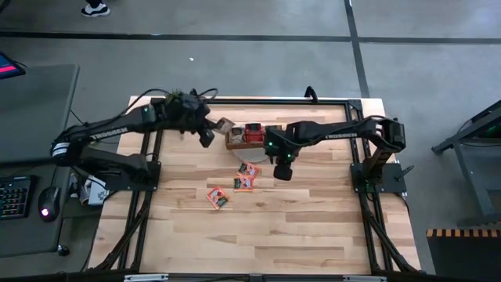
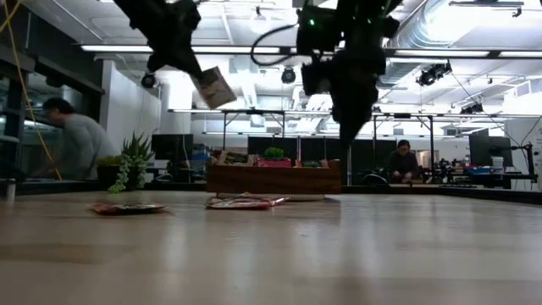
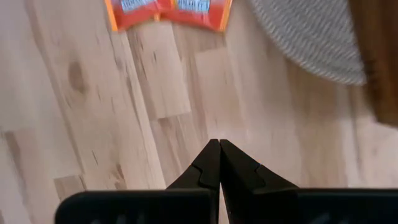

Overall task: Pick & Place Tea
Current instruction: Put the brown tea bag in the left section of the wooden organizer

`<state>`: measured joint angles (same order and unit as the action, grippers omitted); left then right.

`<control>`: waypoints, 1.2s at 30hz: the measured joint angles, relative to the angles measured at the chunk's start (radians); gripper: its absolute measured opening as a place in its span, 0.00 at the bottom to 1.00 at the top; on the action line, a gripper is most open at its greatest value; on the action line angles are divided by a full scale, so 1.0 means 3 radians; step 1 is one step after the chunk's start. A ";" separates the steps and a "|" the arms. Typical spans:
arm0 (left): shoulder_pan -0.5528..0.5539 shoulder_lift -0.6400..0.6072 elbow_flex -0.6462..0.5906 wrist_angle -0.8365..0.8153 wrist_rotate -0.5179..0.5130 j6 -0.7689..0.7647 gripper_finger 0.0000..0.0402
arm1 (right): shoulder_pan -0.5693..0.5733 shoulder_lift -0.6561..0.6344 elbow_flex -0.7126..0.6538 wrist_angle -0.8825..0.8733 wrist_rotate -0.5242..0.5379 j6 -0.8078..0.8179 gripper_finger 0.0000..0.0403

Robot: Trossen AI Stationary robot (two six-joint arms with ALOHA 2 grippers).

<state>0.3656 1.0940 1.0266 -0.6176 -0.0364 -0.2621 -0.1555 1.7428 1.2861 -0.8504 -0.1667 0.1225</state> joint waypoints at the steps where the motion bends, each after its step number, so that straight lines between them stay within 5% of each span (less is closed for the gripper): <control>1: 0.0056 0.0061 0.0047 -0.0102 0.0056 0.0143 0.00 | -0.0008 0.0000 -0.0062 0.0048 -0.0011 0.0016 0.00; 10: 0.0313 0.0885 0.0410 -0.0411 0.0369 0.0939 0.00 | -0.0007 -0.0120 -0.0381 0.0126 -0.0072 -0.0008 0.00; 19: 0.0312 0.1595 0.0993 -0.0597 0.0329 0.1523 0.00 | -0.0252 -0.0868 -0.1065 0.0431 0.0006 0.0027 0.00; 28: 0.0309 0.1978 0.1380 -0.0936 0.0252 0.1929 0.00 | -0.0495 -0.1667 -0.1747 0.0917 -0.0026 0.0227 0.00; 36: 0.0309 0.2154 0.1388 -0.1036 0.0299 0.1982 0.00 | -0.0532 -0.1905 -0.1945 0.0985 0.0046 0.0236 0.00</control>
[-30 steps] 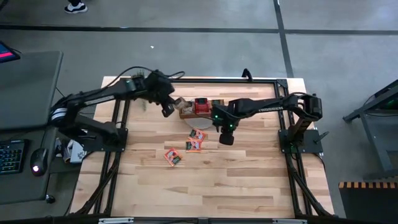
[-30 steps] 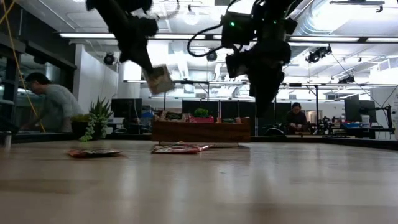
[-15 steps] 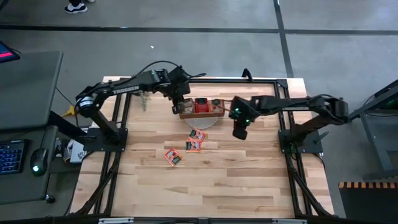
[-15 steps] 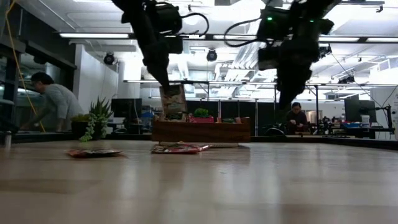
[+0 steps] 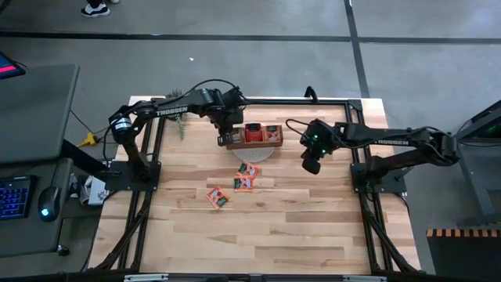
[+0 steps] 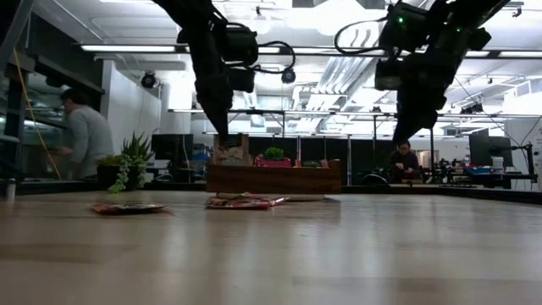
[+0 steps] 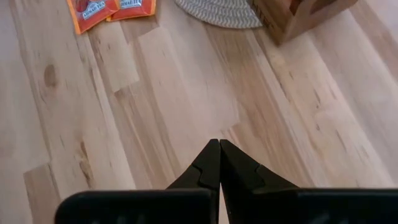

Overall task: Pick & Place Tea
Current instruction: Put the brown tea bag in the left section of the wooden organizer

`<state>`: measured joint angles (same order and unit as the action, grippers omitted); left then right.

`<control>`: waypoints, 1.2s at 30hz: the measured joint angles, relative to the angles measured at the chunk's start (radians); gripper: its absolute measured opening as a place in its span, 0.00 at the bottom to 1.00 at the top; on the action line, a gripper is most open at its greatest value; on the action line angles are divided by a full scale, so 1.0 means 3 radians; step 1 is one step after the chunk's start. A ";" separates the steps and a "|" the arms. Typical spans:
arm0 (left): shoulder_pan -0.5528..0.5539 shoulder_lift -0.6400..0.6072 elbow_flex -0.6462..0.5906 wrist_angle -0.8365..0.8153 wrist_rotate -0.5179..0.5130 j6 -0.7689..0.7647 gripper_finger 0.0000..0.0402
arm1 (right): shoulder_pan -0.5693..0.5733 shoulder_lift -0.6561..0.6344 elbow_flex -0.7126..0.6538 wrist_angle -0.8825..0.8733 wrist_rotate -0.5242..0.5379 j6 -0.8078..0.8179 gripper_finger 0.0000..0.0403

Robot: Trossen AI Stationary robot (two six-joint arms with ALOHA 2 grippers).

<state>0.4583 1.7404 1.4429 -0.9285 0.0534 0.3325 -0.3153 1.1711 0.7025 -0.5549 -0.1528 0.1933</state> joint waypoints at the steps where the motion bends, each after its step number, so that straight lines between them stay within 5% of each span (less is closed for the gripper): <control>1: 0.0000 0.0000 -0.0002 -0.0013 0.0008 0.0001 0.00 | 0.0000 0.0001 0.0000 0.0013 0.0007 -0.0021 0.00; 28: -0.0003 0.0213 -0.0001 0.0131 -0.0096 -0.0159 0.01 | 0.0003 -0.0001 0.0003 0.0071 -0.0010 -0.0138 0.00; 36: -0.0001 0.0213 -0.0002 0.0134 -0.0121 -0.0162 0.13 | 0.0004 -0.0001 0.0004 0.0071 -0.0046 -0.0150 0.00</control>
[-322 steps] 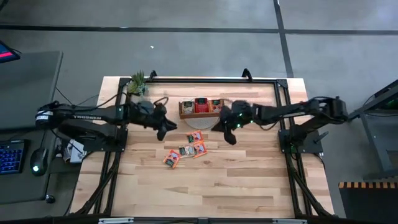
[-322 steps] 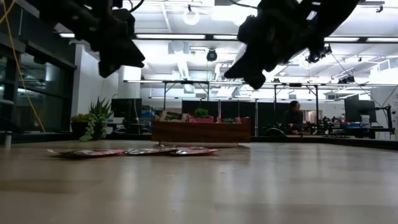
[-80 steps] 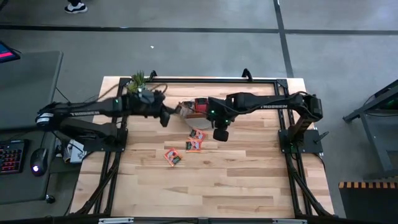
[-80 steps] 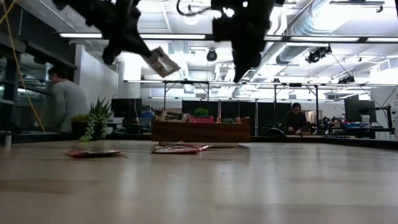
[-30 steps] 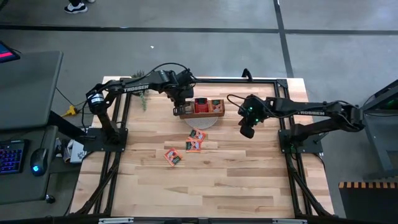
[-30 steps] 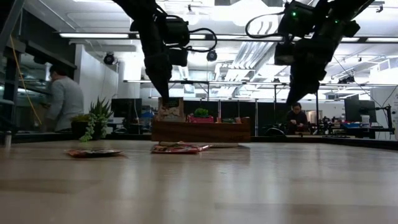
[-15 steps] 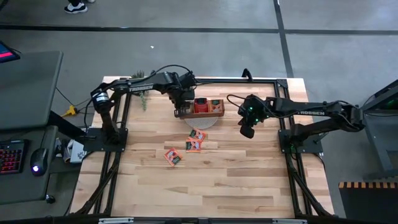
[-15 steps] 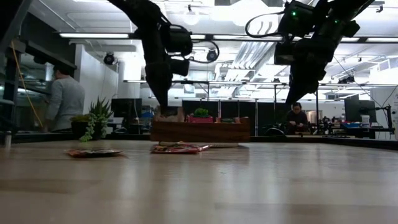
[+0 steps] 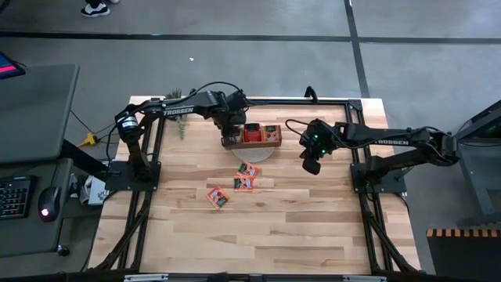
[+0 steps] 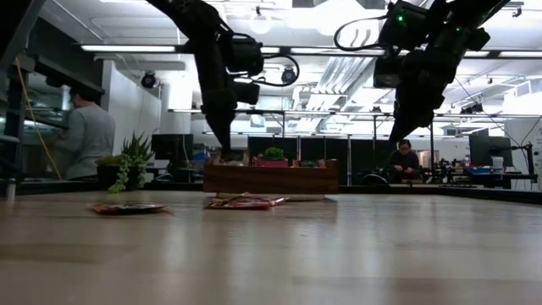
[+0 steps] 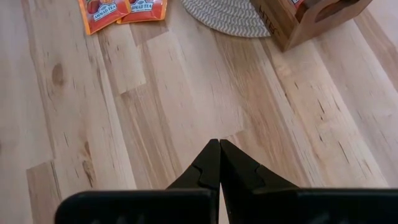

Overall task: Pick & Place Tea
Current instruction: Put the brown tea bag in the left section of the wooden organizer, then put the orange tea bag in the right section of the wooden organizer

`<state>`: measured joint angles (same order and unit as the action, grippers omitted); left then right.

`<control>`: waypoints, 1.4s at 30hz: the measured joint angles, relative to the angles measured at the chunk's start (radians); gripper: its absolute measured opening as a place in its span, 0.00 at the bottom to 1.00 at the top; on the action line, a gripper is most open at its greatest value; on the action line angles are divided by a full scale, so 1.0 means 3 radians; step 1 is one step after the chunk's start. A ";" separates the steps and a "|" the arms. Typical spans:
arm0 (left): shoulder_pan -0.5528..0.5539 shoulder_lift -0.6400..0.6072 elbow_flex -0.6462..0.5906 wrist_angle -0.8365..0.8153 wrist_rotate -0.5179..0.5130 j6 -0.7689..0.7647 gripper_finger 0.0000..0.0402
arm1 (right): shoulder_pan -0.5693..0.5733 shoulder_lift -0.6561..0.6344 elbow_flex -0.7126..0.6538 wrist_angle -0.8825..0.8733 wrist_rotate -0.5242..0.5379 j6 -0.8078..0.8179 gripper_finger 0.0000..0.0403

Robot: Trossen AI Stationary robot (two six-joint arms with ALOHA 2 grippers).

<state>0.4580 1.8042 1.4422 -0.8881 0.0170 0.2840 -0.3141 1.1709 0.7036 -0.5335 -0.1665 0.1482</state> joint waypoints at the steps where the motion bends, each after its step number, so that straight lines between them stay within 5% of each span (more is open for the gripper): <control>1: 0.0000 0.0000 0.0000 -0.0048 0.0000 -0.0001 0.16 | -0.0001 0.0000 0.0000 0.0001 0.0000 -0.0001 0.00; 9: 0.0001 0.0000 0.0040 -0.0152 -0.0163 -0.0202 0.34 | -0.0001 0.0000 0.0000 0.0000 -0.0001 -0.0063 0.00; 15: 0.0001 0.0001 0.0454 -0.0335 -0.0334 -0.0239 0.44 | -0.0001 0.0000 0.0000 0.0000 -0.0003 -0.0088 0.00; 24: 0.0001 -0.0057 0.1025 -0.0699 -0.0468 -0.0511 0.46 | -0.0001 0.0000 0.0000 -0.0003 -0.0003 -0.0087 0.00; 32: -0.0004 -0.0455 0.1049 -0.0900 -0.0468 -0.0644 0.34 | -0.0001 0.0000 0.0000 -0.0001 -0.0004 -0.0062 0.00; 42: -0.0314 -0.0780 0.1045 -0.1289 -0.0462 -0.0850 0.03 | 0.0001 0.0000 0.0000 0.0137 -0.0066 -0.0061 0.00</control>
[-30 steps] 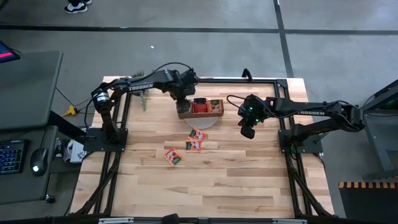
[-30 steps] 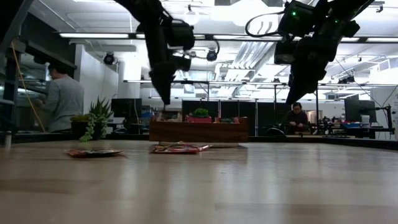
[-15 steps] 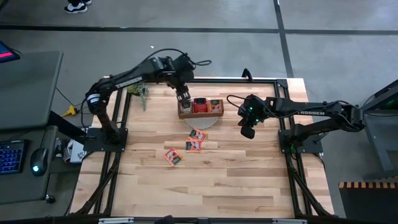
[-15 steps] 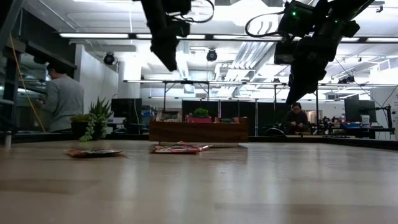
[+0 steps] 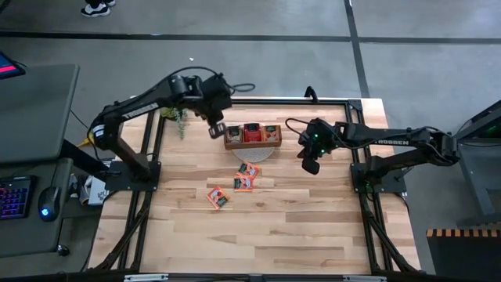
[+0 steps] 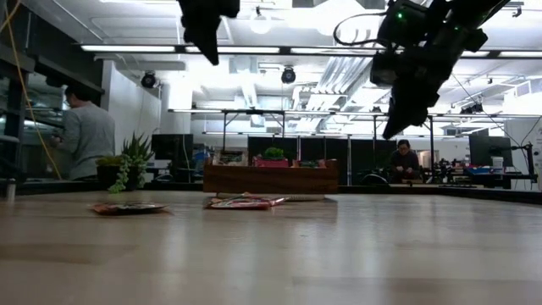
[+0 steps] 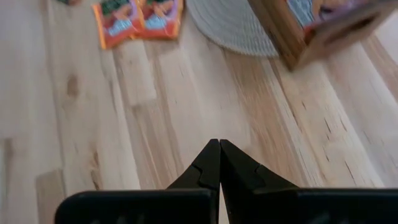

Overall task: Pick & Place Tea
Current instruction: Put the orange tea bag in the right section of the wooden organizer

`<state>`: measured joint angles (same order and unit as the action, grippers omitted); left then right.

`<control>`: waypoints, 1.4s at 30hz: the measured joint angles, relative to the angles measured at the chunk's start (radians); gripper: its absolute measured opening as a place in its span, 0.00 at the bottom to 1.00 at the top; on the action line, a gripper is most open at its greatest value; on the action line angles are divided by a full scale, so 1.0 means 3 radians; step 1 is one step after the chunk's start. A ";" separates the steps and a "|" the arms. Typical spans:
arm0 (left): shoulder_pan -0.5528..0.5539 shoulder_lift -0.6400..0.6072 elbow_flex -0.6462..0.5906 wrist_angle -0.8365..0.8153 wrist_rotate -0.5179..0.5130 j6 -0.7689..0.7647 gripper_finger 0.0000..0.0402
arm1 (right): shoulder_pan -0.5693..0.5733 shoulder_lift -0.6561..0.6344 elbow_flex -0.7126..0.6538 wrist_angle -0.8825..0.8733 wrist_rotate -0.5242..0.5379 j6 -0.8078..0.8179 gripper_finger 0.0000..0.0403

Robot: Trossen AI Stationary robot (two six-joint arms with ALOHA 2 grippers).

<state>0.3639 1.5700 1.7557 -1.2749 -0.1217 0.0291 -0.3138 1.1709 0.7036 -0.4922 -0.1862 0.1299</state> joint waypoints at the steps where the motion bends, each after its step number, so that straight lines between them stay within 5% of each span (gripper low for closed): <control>1: -0.0068 -0.0013 0.0000 -0.0007 -0.0003 -0.0027 0.01 | 0.0000 0.0000 0.0000 0.0044 -0.0018 -0.0001 0.00; 7: -0.0458 -0.0219 -0.0447 0.0076 -0.0007 -0.0312 0.00 | 0.0001 0.0000 0.0001 0.0286 -0.0140 0.0015 0.00; 18: -0.1186 -0.1205 -0.2449 0.1333 -0.0047 -0.1786 0.00 | 0.0296 0.0000 0.0003 0.0453 0.0014 0.0259 0.00; 22: -0.1533 -0.1365 -0.2876 0.1626 -0.0051 -0.2316 0.00 | 0.0460 0.0001 0.0006 0.0599 0.0115 0.0414 0.00; 32: -0.2119 -0.1292 -0.3342 0.2099 -0.0033 -0.2510 0.00 | 0.0977 0.0064 0.0011 0.1304 0.0702 0.1141 0.00; 42: -0.2246 -0.1038 -0.3379 0.2351 0.0012 -0.2374 0.00 | 0.1612 0.0308 0.0014 0.1936 0.1244 0.1588 0.00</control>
<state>-0.3098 1.2587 0.7422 -0.5697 -0.1181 -0.6831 0.1699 1.2633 0.7078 0.0886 0.1869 0.6062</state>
